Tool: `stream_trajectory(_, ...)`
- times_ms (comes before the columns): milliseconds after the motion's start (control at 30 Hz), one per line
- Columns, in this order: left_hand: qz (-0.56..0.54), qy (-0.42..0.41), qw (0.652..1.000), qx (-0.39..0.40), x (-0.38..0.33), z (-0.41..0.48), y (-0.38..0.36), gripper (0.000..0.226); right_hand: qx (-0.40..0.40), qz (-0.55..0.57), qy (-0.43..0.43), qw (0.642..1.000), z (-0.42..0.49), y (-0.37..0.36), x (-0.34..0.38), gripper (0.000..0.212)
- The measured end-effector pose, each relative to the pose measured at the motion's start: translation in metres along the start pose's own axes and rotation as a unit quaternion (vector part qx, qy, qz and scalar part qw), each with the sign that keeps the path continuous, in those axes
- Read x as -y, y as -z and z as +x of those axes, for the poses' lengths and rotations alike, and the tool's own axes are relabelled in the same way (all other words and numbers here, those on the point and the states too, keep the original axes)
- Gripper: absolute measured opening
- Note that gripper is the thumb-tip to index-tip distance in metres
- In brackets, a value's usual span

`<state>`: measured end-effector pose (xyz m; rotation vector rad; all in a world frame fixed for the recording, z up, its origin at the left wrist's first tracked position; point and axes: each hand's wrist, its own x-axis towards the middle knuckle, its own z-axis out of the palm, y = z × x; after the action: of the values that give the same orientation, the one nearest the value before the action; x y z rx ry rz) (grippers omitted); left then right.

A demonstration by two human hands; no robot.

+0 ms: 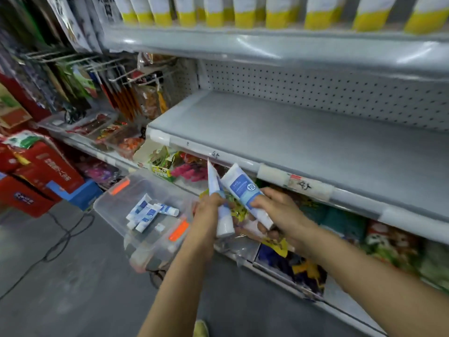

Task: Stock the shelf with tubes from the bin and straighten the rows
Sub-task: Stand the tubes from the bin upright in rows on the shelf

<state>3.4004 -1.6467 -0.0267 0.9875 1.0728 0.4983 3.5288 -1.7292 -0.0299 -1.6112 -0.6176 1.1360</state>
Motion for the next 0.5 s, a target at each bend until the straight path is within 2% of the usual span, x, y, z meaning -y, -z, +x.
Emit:
stream_trajectory(133, 0.005, -0.019, 0.998, 0.053, -0.017, -0.045, -0.049, 0.027, -0.046, -0.015, 0.03, 0.998, -0.049, 0.05, 0.024, 0.023)
stream_trajectory(267, 0.051, -0.054, 0.994, 0.086, -0.03, -0.068, -0.078, 0.04, -0.11, -0.037, 0.062, 0.991, -0.086, 0.085, 0.047, 0.042)
stream_trajectory(400, 0.115, -0.114, 0.982, 0.101, -0.05, -0.085, -0.108, 0.052, -0.128, 0.024, 0.112, 0.985, -0.107, 0.106, 0.063, 0.026)
stream_trajectory(500, 0.112, -0.139, 0.976, 0.127, -0.062, -0.097, -0.128, 0.052, -0.131, 0.048, 0.14, 0.98, -0.119, 0.116, 0.073, 0.013)
